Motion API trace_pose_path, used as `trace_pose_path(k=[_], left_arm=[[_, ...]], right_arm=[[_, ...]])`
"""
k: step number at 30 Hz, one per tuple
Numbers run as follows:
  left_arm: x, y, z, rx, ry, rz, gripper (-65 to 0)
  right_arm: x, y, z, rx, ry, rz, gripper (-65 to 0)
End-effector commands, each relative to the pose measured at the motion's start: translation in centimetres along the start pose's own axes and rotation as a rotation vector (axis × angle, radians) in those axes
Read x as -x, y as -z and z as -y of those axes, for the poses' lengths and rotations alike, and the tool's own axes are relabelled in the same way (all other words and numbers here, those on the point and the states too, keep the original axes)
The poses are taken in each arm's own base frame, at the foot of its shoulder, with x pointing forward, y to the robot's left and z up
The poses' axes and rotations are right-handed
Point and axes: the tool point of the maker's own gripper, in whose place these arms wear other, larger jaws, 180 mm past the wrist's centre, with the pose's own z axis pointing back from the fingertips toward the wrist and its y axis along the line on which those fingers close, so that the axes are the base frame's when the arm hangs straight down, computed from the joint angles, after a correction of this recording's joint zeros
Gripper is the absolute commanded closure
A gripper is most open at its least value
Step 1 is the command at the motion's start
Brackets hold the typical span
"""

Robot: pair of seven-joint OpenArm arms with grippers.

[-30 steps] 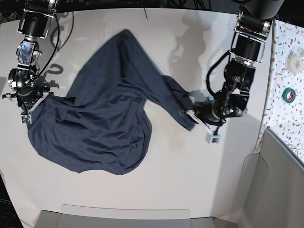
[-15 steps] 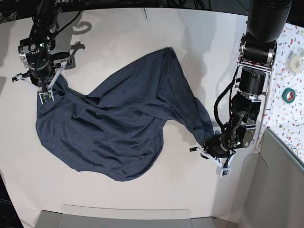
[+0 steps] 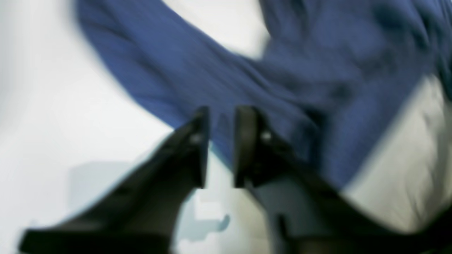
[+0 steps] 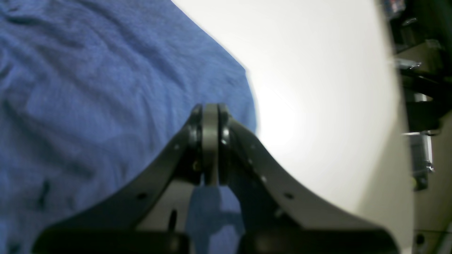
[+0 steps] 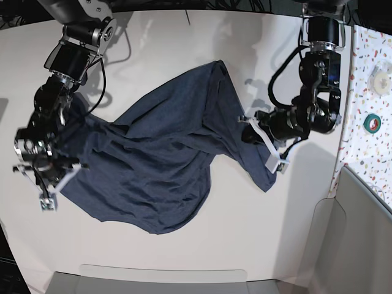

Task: Layout the t-shirt on the table in an organized manner, then fold the t-shirt properly
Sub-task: 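Regrasp the shirt edges with both grippers and stretch them apart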

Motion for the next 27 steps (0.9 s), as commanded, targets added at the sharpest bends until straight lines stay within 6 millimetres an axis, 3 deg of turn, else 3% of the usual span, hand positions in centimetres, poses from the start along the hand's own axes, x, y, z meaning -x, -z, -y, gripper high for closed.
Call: trace_pose_path(k=[1, 3, 6, 10, 13, 14, 20, 27], left_arm=[[0.4, 0.0, 0.3, 0.006, 0.000, 0.007, -0.6], [3.0, 0.4, 0.5, 0.015, -0.036, -0.043, 0.0], [4.9, 1.1, 1.9, 0.052, -0.081, -0.067, -0.6], [6.9, 1.7, 3.4, 0.087, -0.123, -0.099, -0.6], [7.3, 1.8, 3.7, 0.093, -0.131, -0.106, -0.6], [7.3, 1.8, 3.7, 0.093, -0.131, -0.106, -0.6], [7.1, 1.8, 2.9, 0.068, -0.126, -0.106, -0.6], [6.2, 3.6, -2.3, -0.134, -0.064, -0.121, -0.6]], right_arm=[[-3.5, 0.6, -0.8, -0.034, -0.005, 0.090, 0.0], [-5.2, 3.2, -2.6, -0.077, -0.021, 0.107, 0.0], [-5.1, 6.7, -4.4, -0.094, -0.024, 0.097, 0.0], [-2.2, 10.2, -6.5, -0.141, -0.014, 0.049, 0.0], [0.3, 11.2, -4.8, -0.099, 0.001, 0.003, 0.0], [1.4, 11.3, -4.6, -0.095, -0.002, -0.018, 0.0], [9.5, 10.3, 1.2, 0.014, -0.053, -0.126, 0.0], [17.3, 4.8, 5.9, 0.150, -0.059, -0.258, 0.0]])
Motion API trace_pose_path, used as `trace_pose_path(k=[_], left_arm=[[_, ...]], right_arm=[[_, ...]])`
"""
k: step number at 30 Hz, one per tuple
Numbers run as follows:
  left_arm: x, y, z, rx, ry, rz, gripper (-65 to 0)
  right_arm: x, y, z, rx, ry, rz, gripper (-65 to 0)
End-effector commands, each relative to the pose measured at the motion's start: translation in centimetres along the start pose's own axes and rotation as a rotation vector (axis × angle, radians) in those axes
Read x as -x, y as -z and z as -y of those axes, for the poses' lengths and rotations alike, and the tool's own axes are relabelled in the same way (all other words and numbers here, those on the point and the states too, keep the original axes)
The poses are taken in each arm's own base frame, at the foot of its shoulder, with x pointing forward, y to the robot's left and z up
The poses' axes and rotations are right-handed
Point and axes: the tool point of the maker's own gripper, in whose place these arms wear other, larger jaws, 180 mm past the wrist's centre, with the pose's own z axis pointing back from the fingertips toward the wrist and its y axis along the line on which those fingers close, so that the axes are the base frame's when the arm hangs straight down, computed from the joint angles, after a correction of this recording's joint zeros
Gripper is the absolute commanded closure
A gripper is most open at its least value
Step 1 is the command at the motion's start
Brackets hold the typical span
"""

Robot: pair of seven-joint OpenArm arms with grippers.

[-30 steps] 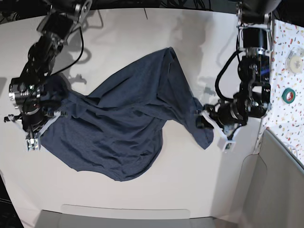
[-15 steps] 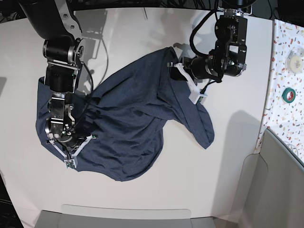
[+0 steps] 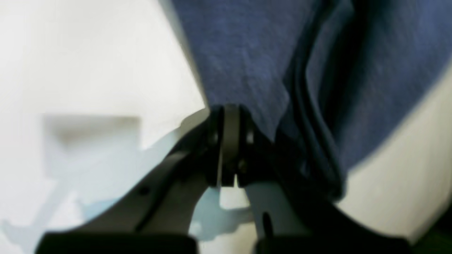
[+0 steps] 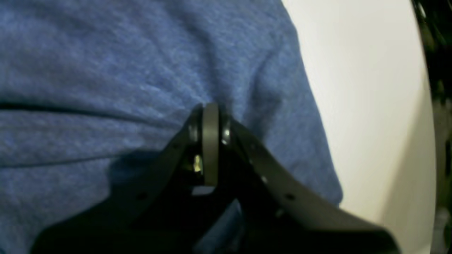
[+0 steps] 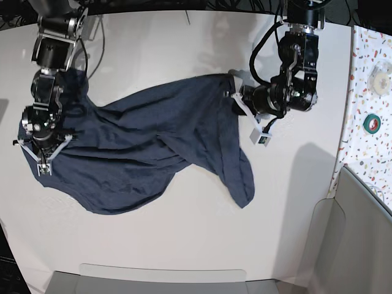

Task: Layout the t-shirt on the table in an organized manner, then fold the t-shirt properly
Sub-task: 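Regrasp the shirt edges with both grippers and stretch them apart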

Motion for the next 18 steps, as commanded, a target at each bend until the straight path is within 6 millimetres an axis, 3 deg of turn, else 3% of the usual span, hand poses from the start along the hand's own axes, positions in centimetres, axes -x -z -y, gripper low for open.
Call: trace_pose_path(k=[1, 6, 8, 9, 11, 15, 18], left_arm=[[-0.4, 0.0, -1.0, -0.046, 0.018, 0.002, -0.6], [-3.3, 0.8, -2.5, -0.109, 0.062, 0.034, -0.6], [-4.6, 0.5, -2.8, -0.117, 0.069, 0.053, -0.6], [-5.2, 0.4, -2.8, -0.118, 0.070, 0.065, -0.6], [-5.6, 0.0, -3.1, -0.127, 0.080, 0.074, -0.6], [-6.7, -1.2, -2.6, -0.128, 0.115, 0.115, -0.8], [-6.7, -1.9, -1.9, -0.122, 0.129, 0.138, -1.4]], right_arm=[[5.6, -1.0, 0.7, 0.010, -0.027, -0.198, 0.0], [11.3, -4.9, 1.5, 0.056, -0.018, -0.252, 0.0], [12.1, -6.5, 1.0, 0.058, -0.030, -0.241, 0.0], [11.6, -7.5, 0.7, 0.055, -0.026, -0.208, 0.0], [8.9, -9.3, 0.7, 0.060, -0.010, -0.113, 0.0], [0.1, -13.5, 1.5, 0.114, 0.011, 0.150, 0.0], [-5.3, -14.5, 1.3, 0.126, 0.093, 0.259, 0.0]])
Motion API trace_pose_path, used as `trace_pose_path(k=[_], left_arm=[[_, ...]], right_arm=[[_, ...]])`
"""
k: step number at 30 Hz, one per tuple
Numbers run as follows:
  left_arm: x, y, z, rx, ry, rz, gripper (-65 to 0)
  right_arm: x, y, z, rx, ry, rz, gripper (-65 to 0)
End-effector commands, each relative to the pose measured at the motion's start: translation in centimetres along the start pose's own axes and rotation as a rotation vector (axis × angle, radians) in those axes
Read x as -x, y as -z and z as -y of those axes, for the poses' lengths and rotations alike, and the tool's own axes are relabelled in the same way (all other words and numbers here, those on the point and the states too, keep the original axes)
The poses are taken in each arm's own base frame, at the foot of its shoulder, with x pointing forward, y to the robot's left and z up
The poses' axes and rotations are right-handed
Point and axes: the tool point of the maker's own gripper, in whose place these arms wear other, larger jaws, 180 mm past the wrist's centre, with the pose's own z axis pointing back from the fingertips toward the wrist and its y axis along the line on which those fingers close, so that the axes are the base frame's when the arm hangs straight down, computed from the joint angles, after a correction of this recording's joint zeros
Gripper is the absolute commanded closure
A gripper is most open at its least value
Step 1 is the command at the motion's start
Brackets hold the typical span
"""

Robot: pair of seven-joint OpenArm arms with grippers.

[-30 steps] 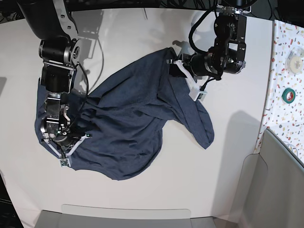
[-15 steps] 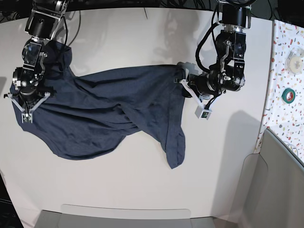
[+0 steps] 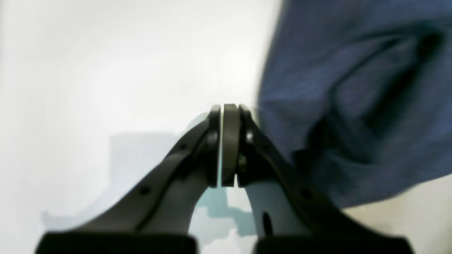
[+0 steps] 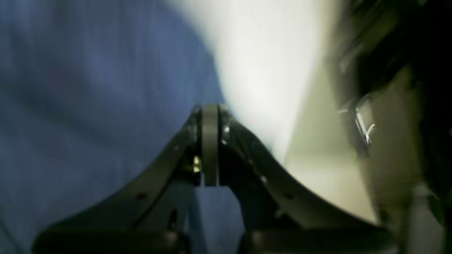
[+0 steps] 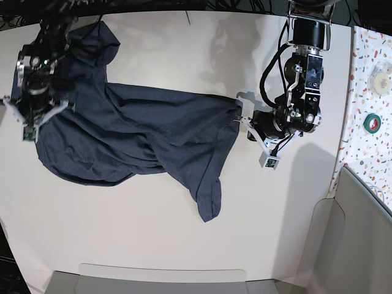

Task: Layout the t-shirt on the table in an organized manner, then fold the t-shirt properly
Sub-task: 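Regrasp the shirt edges with both grippers and stretch them apart, then grasp the shirt body with the left gripper and drag it toward the right gripper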

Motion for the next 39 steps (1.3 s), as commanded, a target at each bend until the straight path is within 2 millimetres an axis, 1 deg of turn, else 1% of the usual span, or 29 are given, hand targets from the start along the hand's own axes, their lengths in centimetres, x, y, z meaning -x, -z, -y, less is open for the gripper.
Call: trace_pose_path(k=[1, 4, 5, 6, 7, 8, 9, 10, 11, 13, 15, 16, 19, 22, 24, 26, 28, 30, 33, 35, 39], left_arm=[[-1.1, -0.9, -0.1, -0.005, 0.008, 0.046, -2.5], [-0.3, -1.9, 0.8, 0.004, 0.025, 0.063, -10.4], [-0.1, -2.3, 1.2, 0.009, 0.032, 0.072, -13.8], [0.2, -2.7, 1.5, 0.013, 0.037, 0.078, -16.8], [0.4, -3.0, 1.8, 0.017, 0.041, 0.082, -19.2], [0.4, -3.2, 2.0, 0.020, 0.045, 0.087, -20.4], [0.4, -3.5, 2.4, 0.026, 0.049, 0.093, -20.5], [0.5, -3.6, 2.6, 0.029, 0.053, 0.097, -20.5], [0.4, -3.7, 2.8, 0.032, 0.055, 0.102, -20.5], [0.3, -3.8, 2.9, 0.034, 0.056, 0.104, -20.5], [0.4, -3.8, 2.9, 0.034, 0.056, 0.102, -20.5], [0.5, -3.8, 2.9, 0.034, 0.057, 0.093, -20.5], [0.8, -3.7, 3.1, 0.039, 0.060, 0.069, -20.5], [1.0, -3.8, 4.5, 0.066, 0.095, 0.062, -20.7], [1.0, -4.1, 5.7, 0.088, 0.124, 0.062, -20.7], [1.1, -4.2, 6.4, 0.101, 0.146, 0.046, -20.7], [1.1, -4.2, 7.5, 0.124, 0.142, 0.046, -20.7], [1.0, -4.2, 8.0, 0.136, 0.132, 0.047, -20.7], [0.5, -4.2, 9.0, 0.158, 0.129, 0.058, -20.7], [0.1, -4.2, 10.0, 0.178, 0.158, 0.059, -20.7], [-0.2, -4.1, 11.5, 0.207, 0.180, 0.065, -20.7]], right_arm=[[-1.3, 0.4, -0.2, 0.000, 0.027, 0.012, 0.0], [-3.4, 3.7, -2.2, -0.054, 0.083, -0.018, 0.0], [-3.6, 5.2, -3.2, -0.083, 0.093, -0.038, 0.0], [-3.4, 6.6, -4.2, -0.111, 0.102, -0.069, 0.0], [-3.1, 7.9, -4.7, -0.128, 0.101, -0.101, 0.0], [-2.6, 9.1, -5.2, -0.147, 0.104, -0.137, 0.0], [-2.0, 10.4, -6.2, -0.176, 0.107, -0.180, 0.0], [-1.7, 11.4, -7.2, -0.203, 0.105, -0.204, 0.0], [-1.2, 12.1, -8.0, -0.225, 0.102, -0.216, 0.0], [-0.2, 13.6, -8.6, -0.245, 0.089, -0.218, 0.0], [0.5, 14.6, -9.8, -0.275, 0.067, -0.225, 0.0], [1.1, 15.0, -10.2, -0.288, 0.056, -0.237, 0.0], [2.8, 15.5, -10.9, -0.308, 0.049, -0.265, 0.0], [3.4, 15.5, -11.0, -0.310, 0.045, -0.273, 0.0], [3.6, 15.5, -10.9, -0.310, 0.044, -0.277, 0.0], [3.7, 15.5, -10.9, -0.309, 0.043, -0.280, 0.0], [3.8, 15.4, -10.9, -0.309, 0.043, -0.282, 0.0], [4.2, 15.4, -10.8, -0.308, 0.040, -0.286, 0.0], [4.2, 15.3, -10.8, -0.307, 0.039, -0.285, 0.0], [4.3, 15.3, -10.9, -0.308, 0.039, -0.286, 0.0], [4.9, 15.1, -11.3, -0.315, 0.039, -0.296, 0.0]])
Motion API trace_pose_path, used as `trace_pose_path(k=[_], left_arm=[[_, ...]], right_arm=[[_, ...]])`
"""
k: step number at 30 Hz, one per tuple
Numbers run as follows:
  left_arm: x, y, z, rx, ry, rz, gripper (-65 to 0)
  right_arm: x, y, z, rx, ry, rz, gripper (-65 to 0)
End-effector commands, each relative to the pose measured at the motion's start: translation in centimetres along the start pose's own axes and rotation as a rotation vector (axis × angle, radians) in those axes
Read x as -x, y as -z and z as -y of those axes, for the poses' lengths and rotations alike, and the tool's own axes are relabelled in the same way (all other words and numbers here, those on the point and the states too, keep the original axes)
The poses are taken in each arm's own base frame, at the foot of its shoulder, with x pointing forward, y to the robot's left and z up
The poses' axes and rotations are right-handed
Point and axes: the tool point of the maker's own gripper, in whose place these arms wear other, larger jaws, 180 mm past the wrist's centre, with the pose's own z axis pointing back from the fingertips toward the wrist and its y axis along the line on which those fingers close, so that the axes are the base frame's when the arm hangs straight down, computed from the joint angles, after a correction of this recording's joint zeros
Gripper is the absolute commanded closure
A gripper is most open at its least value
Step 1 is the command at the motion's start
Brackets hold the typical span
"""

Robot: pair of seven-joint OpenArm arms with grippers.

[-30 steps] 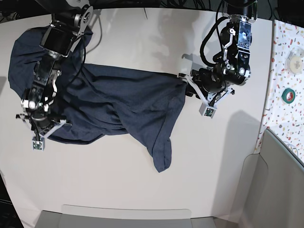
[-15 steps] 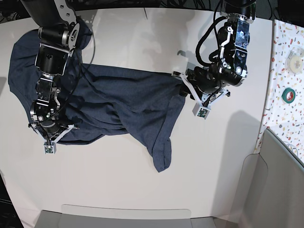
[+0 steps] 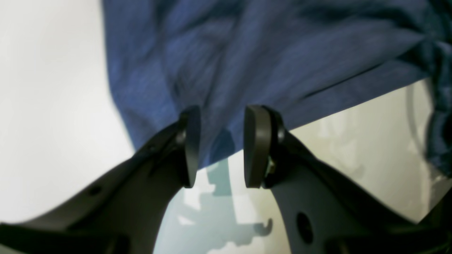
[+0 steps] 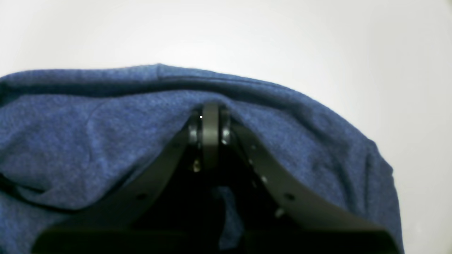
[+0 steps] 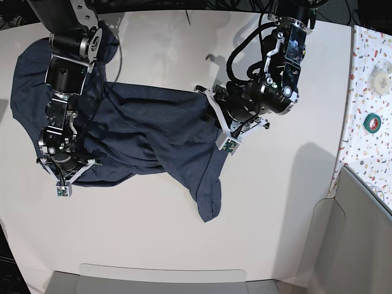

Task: Layout the t-shirt on the table in an organized manner, then fold the t-shirt properly
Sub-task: 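Grasp the shirt body with the left gripper and drag it toward the right gripper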

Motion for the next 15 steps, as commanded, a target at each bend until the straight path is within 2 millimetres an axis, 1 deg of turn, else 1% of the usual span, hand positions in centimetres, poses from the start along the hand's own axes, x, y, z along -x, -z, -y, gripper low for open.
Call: trace_pose_path(k=[1, 4, 9, 12, 15], left_arm=[[-1.7, -0.3, 0.3, 0.004, 0.012, 0.051, -20.7], [-2.4, 0.5, 0.0, 0.003, 0.018, 0.043, -20.7], [-3.4, 2.7, -0.5, 0.006, 0.026, 0.056, -20.7], [-4.0, 3.8, -1.4, -0.006, 0.025, 0.049, -20.7], [-4.1, 4.8, -2.5, -0.021, 0.013, 0.028, -20.7]], right_arm=[[2.1, 0.0, -0.1, 0.000, -0.022, -0.093, 0.0], [2.2, 0.0, -0.1, 0.000, -0.022, -0.094, 0.0], [2.6, 0.0, -0.1, -0.001, -0.022, -0.101, 0.0], [2.8, 0.0, -0.1, -0.001, -0.022, -0.104, 0.0], [3.0, 0.0, -0.1, -0.001, -0.023, -0.107, 0.0]])
